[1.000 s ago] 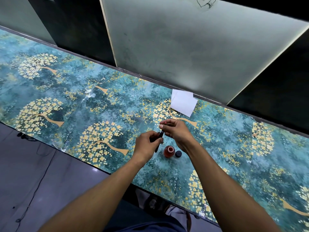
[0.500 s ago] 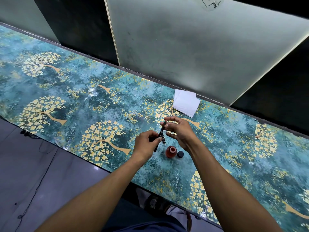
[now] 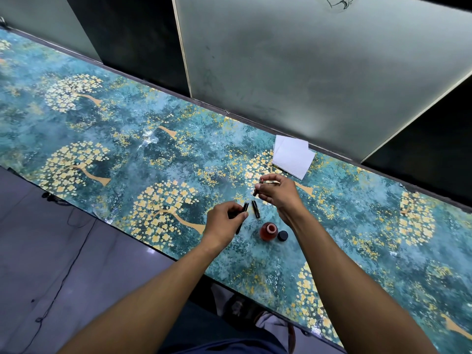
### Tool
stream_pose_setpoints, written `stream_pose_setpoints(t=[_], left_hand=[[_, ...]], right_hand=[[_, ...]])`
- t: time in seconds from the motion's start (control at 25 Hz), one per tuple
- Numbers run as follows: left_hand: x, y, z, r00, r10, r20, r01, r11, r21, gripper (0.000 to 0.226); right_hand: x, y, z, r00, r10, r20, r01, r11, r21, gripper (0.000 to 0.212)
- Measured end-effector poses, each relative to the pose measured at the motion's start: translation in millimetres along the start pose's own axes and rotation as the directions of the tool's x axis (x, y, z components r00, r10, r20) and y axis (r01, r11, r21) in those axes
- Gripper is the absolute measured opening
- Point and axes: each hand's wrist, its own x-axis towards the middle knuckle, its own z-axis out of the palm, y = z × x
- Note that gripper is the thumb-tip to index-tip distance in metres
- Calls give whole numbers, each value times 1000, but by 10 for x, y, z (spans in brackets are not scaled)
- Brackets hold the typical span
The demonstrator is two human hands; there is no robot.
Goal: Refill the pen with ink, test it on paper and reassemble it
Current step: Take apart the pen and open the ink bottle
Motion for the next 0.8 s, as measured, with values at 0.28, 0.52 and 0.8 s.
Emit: stream_pose_setpoints(t=[0.28,0.52,0.8], left_hand=[[-118,-184,-249,992,-102,-73,99,994,-43,16],[-100,-208,-237,992,-100,-73,98,995,-29,16],[-68,-212,-181,994,-98,-57,96,995,-29,13]], right_hand=[[229,105,261,998,-37,44,57,679,-732,12],[232,198,397,995,9,97,83,441,-894,16],[112,175,350,995,-104,-11,38,463,-886,20]])
